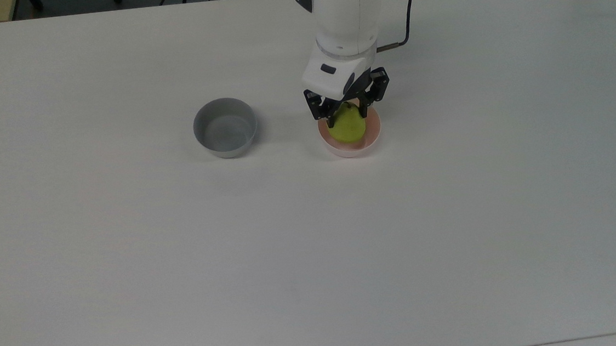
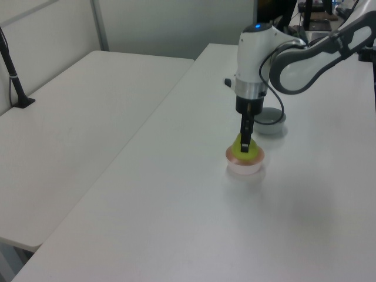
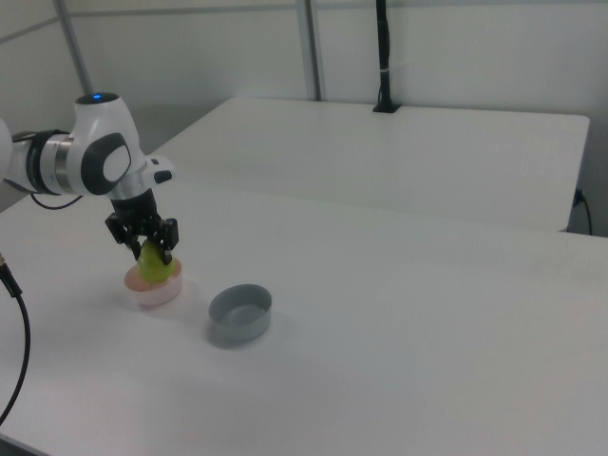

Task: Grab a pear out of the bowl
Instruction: 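Lift the pear out of the pink bowl and carry it past the grey bowl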

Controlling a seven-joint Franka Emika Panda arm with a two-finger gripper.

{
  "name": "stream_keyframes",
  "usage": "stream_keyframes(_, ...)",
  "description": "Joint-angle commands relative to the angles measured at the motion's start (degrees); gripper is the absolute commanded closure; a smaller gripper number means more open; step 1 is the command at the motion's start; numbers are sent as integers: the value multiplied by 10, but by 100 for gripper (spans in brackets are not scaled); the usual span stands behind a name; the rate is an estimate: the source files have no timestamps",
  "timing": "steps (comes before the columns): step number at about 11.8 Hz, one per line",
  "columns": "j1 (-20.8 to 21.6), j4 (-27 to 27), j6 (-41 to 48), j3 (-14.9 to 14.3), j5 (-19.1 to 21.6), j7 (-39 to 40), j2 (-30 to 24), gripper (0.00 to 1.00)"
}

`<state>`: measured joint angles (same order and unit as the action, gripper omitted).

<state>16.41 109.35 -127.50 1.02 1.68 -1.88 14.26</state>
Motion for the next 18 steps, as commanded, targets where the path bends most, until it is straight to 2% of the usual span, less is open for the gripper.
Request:
stream_keyframes(1,-18,-31,70,-2,7,11,-39,87)
stream_keyframes(5,-60,-71,144,-3,7,56,-84,87)
stream_keyframes(8,-134,-120,223,-3,10,177,-105,87)
stream_keyframes(10,-182,-139,241,-6,10,258,-102,87)
stream_keyframes(13,-244,-153,234,-11,14,353,-74,90)
stream_keyframes(14,-261,-167,234,-15,23,358,-56,95)
stream_keyframes(16,-275,-194,222,-23,33,363,-12,95)
stream_keyframes(18,-279,-194,157,-35,36,355,23,95)
